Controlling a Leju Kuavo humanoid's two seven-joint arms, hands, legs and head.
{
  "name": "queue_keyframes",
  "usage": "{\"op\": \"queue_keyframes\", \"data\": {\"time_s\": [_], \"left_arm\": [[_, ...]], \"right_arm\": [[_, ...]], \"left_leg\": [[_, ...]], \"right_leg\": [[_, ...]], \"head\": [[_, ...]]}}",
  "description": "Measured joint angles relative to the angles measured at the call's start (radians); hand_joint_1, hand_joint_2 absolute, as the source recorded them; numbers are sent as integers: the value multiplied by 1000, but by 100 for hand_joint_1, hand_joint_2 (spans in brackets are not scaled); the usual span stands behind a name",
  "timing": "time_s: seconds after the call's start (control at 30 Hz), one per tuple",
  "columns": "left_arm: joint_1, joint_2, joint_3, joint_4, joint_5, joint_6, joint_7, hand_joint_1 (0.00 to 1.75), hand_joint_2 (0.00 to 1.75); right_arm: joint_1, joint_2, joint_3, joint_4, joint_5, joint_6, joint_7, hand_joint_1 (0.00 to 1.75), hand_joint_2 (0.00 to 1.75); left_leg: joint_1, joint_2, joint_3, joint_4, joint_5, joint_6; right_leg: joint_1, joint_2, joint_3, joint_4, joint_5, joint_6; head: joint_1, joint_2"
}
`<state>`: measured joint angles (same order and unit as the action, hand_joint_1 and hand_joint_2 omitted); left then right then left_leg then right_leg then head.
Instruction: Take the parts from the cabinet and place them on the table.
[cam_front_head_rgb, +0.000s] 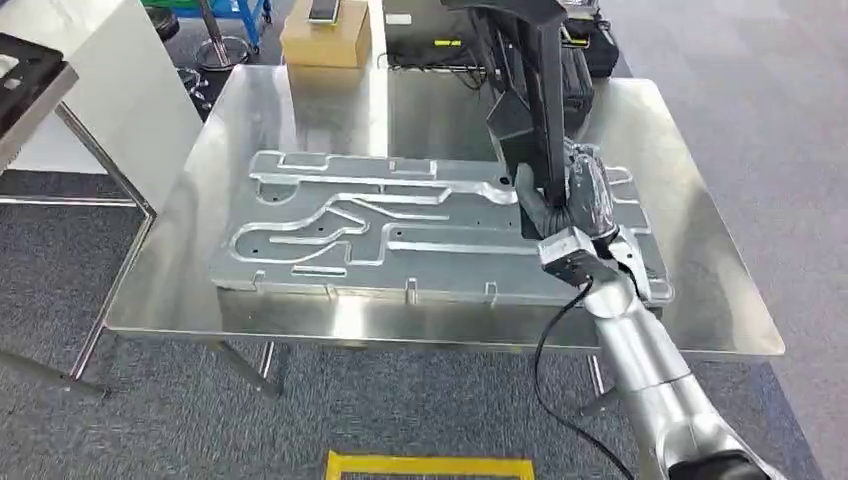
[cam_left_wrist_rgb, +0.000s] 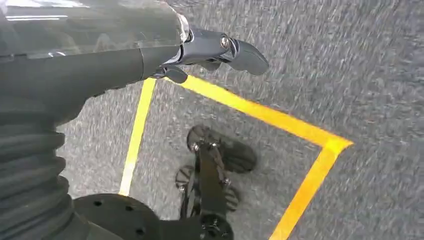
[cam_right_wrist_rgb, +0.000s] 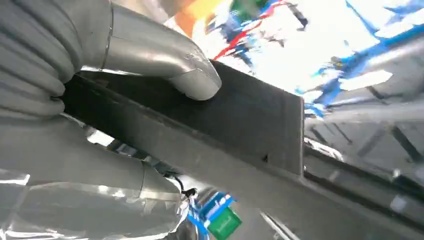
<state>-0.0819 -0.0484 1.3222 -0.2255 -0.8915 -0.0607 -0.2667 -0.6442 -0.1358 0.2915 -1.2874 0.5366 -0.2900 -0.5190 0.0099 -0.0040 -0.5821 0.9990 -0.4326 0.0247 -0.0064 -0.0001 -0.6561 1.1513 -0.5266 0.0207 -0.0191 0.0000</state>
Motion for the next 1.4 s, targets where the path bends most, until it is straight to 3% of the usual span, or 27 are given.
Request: {"op": "queue_keyframes", "data": {"time_s": [0.07, 0.1, 0.13, 0.17, 0.23, 0.27, 0.37, 0.43, 0.47, 0.57, 0.6, 0.63, 0.67, 0.7, 0.73, 0.77, 0.87, 0.93, 0.97, 1.07, 1.1, 1.13, 1.17, 1.23, 1.27, 1.3, 1.4], "left_arm": [[-1, 0, -1, 0, -4, 0, 0, 0, 175], [-2, 0, -2, 0, -7, 0, 1, 0, 175], [-4, 0, -1, 0, -7, 0, 2, 0, 175], [-6, 0, -1, 0, -6, 0, 3, 0, 175], [-9, 0, -1, 0, -5, -1, 4, 0, 175], [-11, 0, -1, 0, -5, -3, 2, 0, 175], [-11, 2, -2, 0, -12, -17, -24, 0, 175], [-7, 5, -3, 0, -19, -25, -34, 0, 175], [-7, 6, -3, 0, -20, -29, -37, 0, 175], [-3, 10, -3, 0, -19, -29, -47, 0, 175], [0, 10, -3, 0, -18, -29, -50, 0, 175], [3, 10, -3, 0, -18, -29, -53, 0, 175], [5, 10, -3, 0, -18, -32, -59, 0, 175], [7, 11, -3, 0, -17, -33, -65, 0, 175], [6, 12, -3, 0, -16, -35, -72, 0, 175], [5, 12, -3, 0, -15, -36, -78, 0, 175], [7, 13, -3, 0, -13, -38, -87, 0, 175], [8, 14, -3, 0, -14, -34, -87, 0, 175], [7, 14, -3, 0, -17, -32, -87, 0, 0], [7, 14, -3, 0, -23, -24, -88, 0, 0], [7, 14, -3, 0, -24, -22, -88, 0, 0], [8, 14, -3, 0, -28, -19, -89, 0, 0], [8, 14, -3, 0, -29, -17, -89, 0, 0], [7, 14, -3, 0, -31, -14, -90, 0, 0], [7, 13, -4, 0, -31, -14, -90, 0, 0], [6, 13, -4, 0, -33, -14, -90, 0, 0], [6, 13, -4, 0, -34, -13, -90, 0, 0]], "right_arm": [[-45, 11, 22, 75, 195, -13, 81, 171, 175], [-77, 25, 41, 126, 286, -8, 126, 171, 175], [-111, 36, 63, 186, 373, -4, 153, 171, 175], [-149, 55, 94, 254, 456, 5, 170, 171, 175], [-218, 99, 150, 364, 550, 34, 192, 171, 175], [-250, 121, 181, 431, 584, 49, 204, 171, 175], [-293, 171, 261, 573, 643, 73, 219, 171, 175], [-307, 191, 305, 646, 682, 87, 228, 171, 175], [-316, 195, 324, 682, 700, 91, 237, 171, 175], [-328, 202, 375, 775, 735, 107, 256, 171, 175], [-327, 204, 391, 797, 739, 110, 258, 171, 175], [-326, 206, 405, 819, 740, 111, 261, 171, 175], [-327, 207, 413, 835, 740, 110, 263, 171, 175], [-330, 209, 417, 844, 739, 108, 265, 0, 0], [-334, 211, 424, 855, 739, 107, 267, 0, 0], [-336, 210, 428, 867, 738, 107, 271, 0, 0], [-336, 209, 437, 895, 739, 104, 278, 0, 0], [-336, 206, 439, 909, 739, 102, 286, 0, 0], [-336, 203, 440, 914, 739, 100, 287, 0, 0], [-332, 198, 440, 928, 734, 82, 301, 0, 0], [-330, 197, 440, 930, 734, 76, 304, 0, 0], [-326, 195, 440, 936, 731, 55, 306, 0, 0], [-324, 194, 440, 938, 730, 36, 307, 0, 0], [-323, 194, 439, 940, 725, -10, 312, 0, 0], [-326, 194, 437, 940, 719, -41, 314, 0, 0], [-326, 194, 433, 940, 712, -71, 314, 0, 0], [-323, 193, 410, 932, 683, -165, 281, 0, 0]], "left_leg": [[-1, 0, 0, 1, -1, 1], [-1, 0, 1, 1, -2, 0], [-1, 0, 2, 1, -2, -1], [0, 1, 4, 2, -3, -3], [0, 1, 8, 4, -8, -10], [-6, 0, 4, 7, -10, -15], [-3, -5, 2, 3, -7, -31], [1, -5, 1, 11, -20, -44], [-1, -3, -14, 50, -45, -47], [3, -2, -129, 290, -150, -55], [3, -2, -153, 332, -154, -57], [3, -2, -153, 320, -132, -57], [4, -2, -128, 258, -88, -56], [5, -1, -82, 161, -35, -55], [6, -1, -33, 61, 12, -53], [4, -2, -10, 27, -5, -48], [-1, -2, -7, 15, -3, -32], [5, 1, -4, 3, 7, -14], [5, 1, -5, 3, 9, -10], [3, 3, -13, 3, 12, -2], [3, 3, -14, 3, 12, -2], [3, 3, -14, 4, 13, -2], [3, 3, -14, 4, 14, -3], [2, 1, -14, 6, 15, -5], [2, 1, -14, 7, 16, -9], [-4, 0, -17, 8, 16, -17], [0, 0, -16, 1, 23, -33]], "right_leg": [[-3, 0, -89, 166, -58, 5], [-5, 0, -107, 191, -52, 7], [-6, -1, -100, 165, -23, 5], [-7, -1, -69, 94, 24, 2], [-7, 0, 20, -90, 115, -6], [-2, 2, 40, -122, 101, -9], [7, -1, 37, -132, 98, -20], [-4, -8, 48, -147, 105, -35], [-4, -9, 50, -149, 104, -44], [1, -10, 50, -148, 101, -49], [2, -9, 50, -147, 100, -50], [1, -7, 51, -146, 99, -50], [1, -3, 53, -144, 98, -48], [1, 0, 57, -142, 94, -45], [1, 0, 62, -140, 90, -41], [4, 1, 64, -139, 87, -36], [7, 4, 62, -139, 90, -22], [7, 5, 61, -134, 84, -9], [5, 4, 51, -109, 63, -5], [1, 4, -60, 124, -56, 5], [0, 3, -87, 182, -69, 6], [0, 3, -87, 182, -54, 6], [0, 3, -63, 134, -22, 4], [1, 3, 33, -48, 61, -7], [3, 3, 77, -130, 77, -17], [10, 1, 78, -140, 77, -18], [13, 2, 74, -141, 81, -28]], "head": [[0, 0], [0, 0], [0, 0], [0, 0], [0, 0], [0, 0], [0, 0], [0, 0], [0, 0], [0, 0], [0, 0], [0, 0], [0, 0], [0, 0], [0, 0], [0, 0], [0, 0], [0, 0], [0, 0], [0, 0], [0, 0], [0, 0], [0, 0], [0, 0], [0, 0], [0, 0], [0, 0]]}}
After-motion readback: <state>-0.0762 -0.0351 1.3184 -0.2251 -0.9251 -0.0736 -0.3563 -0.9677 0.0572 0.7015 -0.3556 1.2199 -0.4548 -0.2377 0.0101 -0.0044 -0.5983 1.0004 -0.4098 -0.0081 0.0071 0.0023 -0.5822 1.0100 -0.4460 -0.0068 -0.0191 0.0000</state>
